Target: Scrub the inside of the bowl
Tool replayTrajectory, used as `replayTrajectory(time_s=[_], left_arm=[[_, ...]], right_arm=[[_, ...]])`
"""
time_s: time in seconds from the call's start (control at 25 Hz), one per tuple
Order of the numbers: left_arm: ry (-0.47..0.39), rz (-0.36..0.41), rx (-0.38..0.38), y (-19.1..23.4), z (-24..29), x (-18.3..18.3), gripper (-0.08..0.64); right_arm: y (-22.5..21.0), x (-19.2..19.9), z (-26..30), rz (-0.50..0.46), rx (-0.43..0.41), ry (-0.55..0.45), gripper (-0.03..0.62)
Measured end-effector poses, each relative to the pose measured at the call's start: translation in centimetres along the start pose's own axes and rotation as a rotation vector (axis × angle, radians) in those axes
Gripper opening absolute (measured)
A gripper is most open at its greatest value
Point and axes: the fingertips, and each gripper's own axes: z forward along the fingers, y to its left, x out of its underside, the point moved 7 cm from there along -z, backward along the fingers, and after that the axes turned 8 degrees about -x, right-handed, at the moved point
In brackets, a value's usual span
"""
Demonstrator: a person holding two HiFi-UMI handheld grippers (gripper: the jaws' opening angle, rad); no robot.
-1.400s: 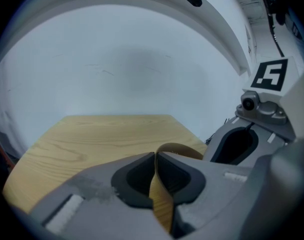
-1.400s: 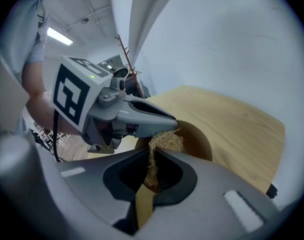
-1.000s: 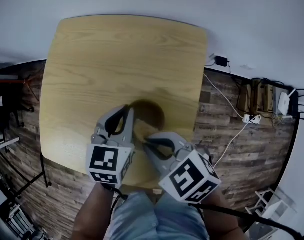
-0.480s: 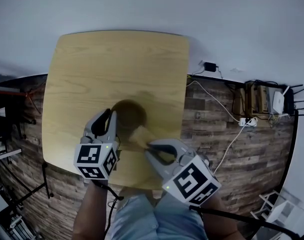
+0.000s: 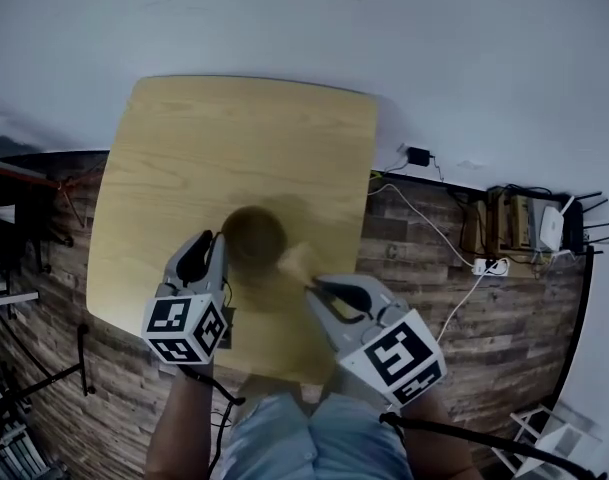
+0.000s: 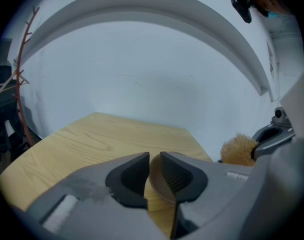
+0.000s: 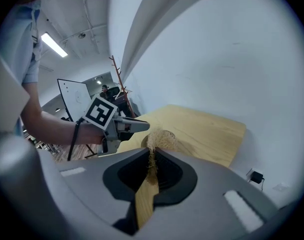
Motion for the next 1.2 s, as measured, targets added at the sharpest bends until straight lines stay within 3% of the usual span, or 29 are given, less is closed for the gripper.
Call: replayTrajectory(time_s=[0.16,0.32,0.36,0.4,0.52,0.72,0.92,1.2], left_arm=[[-0.086,0.021,-0.038,-1.1,-2.9,-2.1,0.078],[-0.239,0.073,-0.098,-2.7,-7.0,-5.2,0.078],[-0.278,0.085,-0.117,-3.2,-8.2,-5.9,0.073],[-0.312,0.099,-0.139,-3.7,-9.5,-6.5,0.021],[-0.380,0.138,-0.202,-5.7,-13.0,-7.9,0.020],[-0.442,0.144,-0.260,-9.2,-16.8,-8.5,0.020],[-0.463,0.121,-0.296,-9.7,-19.5,-7.7,0.020],[-0.511,0.124,-0.277,-10.0,-21.5,-7.9,0.020]], right_arm=[[-0.6,-1.5,-2.1,-0.022,0.070,-0.091,0.026],[-1.3,-4.3,-4.2,-0.099,0.124,-0.221,0.026],[-1.4,-5.1,-4.7,-0.120,0.134,-0.248,0.026],[-1.2,-5.9,-5.2,-0.139,0.141,-0.271,0.026],[-0.4,-7.5,-6.5,-0.191,0.137,-0.316,0.026],[1.4,-8.7,-7.9,-0.249,0.104,-0.349,0.026],[3.2,-9.1,-8.6,-0.292,0.102,-0.376,0.025],[5.8,-9.5,-8.5,-0.308,0.103,-0.397,0.026]])
